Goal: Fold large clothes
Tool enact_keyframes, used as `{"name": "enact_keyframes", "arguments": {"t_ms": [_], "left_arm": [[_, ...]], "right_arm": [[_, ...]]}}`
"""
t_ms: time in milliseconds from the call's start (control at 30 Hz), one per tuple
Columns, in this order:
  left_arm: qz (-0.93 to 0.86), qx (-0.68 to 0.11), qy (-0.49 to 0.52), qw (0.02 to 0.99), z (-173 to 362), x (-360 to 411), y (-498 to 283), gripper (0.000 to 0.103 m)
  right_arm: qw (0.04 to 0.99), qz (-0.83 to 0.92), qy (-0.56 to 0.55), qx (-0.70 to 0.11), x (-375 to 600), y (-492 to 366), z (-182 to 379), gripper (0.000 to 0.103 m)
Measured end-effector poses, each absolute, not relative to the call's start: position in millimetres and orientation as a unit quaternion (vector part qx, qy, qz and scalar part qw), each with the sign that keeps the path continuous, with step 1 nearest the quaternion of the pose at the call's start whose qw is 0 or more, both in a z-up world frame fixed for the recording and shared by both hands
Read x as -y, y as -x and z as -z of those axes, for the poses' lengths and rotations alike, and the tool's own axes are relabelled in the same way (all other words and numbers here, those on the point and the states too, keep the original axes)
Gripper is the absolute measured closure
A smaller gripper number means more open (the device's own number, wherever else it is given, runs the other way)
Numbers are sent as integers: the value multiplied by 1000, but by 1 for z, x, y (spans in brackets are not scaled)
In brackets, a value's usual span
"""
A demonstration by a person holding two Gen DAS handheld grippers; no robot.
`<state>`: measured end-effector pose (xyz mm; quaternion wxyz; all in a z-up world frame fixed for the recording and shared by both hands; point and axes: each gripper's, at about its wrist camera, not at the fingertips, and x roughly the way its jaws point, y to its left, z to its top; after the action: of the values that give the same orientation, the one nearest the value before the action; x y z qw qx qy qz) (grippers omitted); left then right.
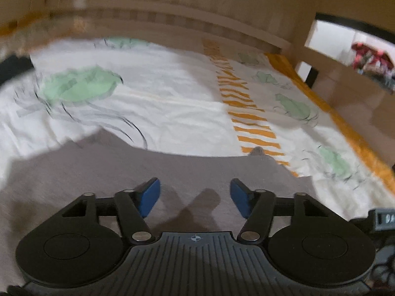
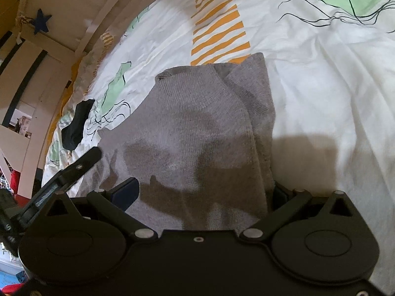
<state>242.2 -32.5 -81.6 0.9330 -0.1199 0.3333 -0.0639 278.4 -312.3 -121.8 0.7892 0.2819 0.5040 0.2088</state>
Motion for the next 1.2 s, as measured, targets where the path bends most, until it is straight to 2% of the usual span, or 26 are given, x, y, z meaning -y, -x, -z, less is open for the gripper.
{"name": "enact_keyframes", "arguments": {"t_ms": [200, 500, 967, 1000, 1067, 1100, 1133, 1200], "left_arm": [[53, -352, 127, 926, 105, 35, -252, 75], [59, -358, 115, 925, 105, 37, -244, 75], [62, -358, 162, 918, 108, 28, -190, 75], [62, -357, 163, 918, 110, 28, -190, 75], [63, -355, 171, 917, 113, 27, -191, 75], [64, -355, 176, 916, 114, 26, -192, 75], [65, -354, 179, 916, 114, 25, -191, 75], [69, -355, 183, 914, 114, 23, -192, 75]], "right_arm": [[788, -208, -281, -506, 311, -279, 121, 0], [783, -209, -294, -507, 316, -280, 124, 0], [779, -226, -316, -492, 320, -276, 126, 0], [781, -227, -310, -492, 319, -276, 125, 3], [790, -223, -295, -490, 318, -274, 123, 30], [792, -220, -289, -490, 319, -273, 123, 57], [789, -222, -294, -492, 320, -272, 125, 62], [789, -225, -297, -488, 319, -270, 125, 64]]}}
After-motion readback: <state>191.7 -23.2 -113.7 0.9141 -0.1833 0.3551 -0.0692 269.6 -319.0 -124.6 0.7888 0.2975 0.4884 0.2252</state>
